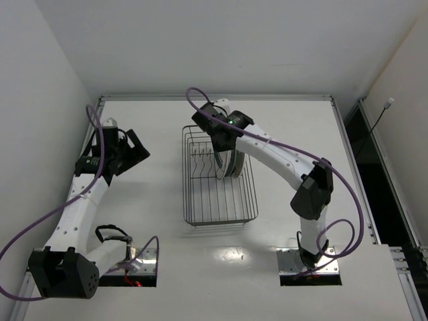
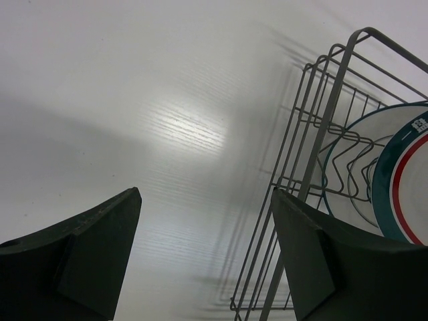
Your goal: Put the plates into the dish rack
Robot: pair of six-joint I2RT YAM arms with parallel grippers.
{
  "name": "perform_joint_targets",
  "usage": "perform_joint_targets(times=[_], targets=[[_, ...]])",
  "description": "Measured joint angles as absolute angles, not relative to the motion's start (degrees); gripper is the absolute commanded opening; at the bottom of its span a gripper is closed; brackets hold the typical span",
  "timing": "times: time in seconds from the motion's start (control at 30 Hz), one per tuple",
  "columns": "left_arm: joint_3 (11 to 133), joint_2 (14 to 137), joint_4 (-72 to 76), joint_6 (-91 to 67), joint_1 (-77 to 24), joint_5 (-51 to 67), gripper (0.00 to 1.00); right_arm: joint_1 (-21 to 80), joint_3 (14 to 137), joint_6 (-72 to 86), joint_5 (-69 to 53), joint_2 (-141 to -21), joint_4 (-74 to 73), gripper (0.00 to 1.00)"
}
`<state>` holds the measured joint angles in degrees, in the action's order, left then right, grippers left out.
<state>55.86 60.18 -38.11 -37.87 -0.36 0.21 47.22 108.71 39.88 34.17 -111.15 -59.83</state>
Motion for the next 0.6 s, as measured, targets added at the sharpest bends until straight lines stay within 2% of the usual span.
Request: perform_joint_targets(times=[0.2,0.37,0.43,0.57,0.6], targets=[[56.1,60.6,-38.2,-37.5,-0.2,0.5,0.76,46.2,108.7,39.4,30.9,-111.0,-59.0,0.22],[57.0,61.8,-38.5,-36.6,0.7,1.3,0.76,45.8,108.7,39.1,29.0,-110.9,-57.5,0.24],[57.3,62.0,-38.9,-36.5,1.0,1.5,0.76,45.8,109.1,39.1,28.0,-111.0,-56.9,0.29],[57.9,62.0,-39.8,-36.3,1.7,1.8,0.76,45.8,109.1,39.0,27.2,-110.9,-56.6,0.33],[57.9,62.0,-39.8,-36.2,1.9,1.9,0.76,45.8,108.7,38.9,26.7,-110.6,-56.0,0.39]])
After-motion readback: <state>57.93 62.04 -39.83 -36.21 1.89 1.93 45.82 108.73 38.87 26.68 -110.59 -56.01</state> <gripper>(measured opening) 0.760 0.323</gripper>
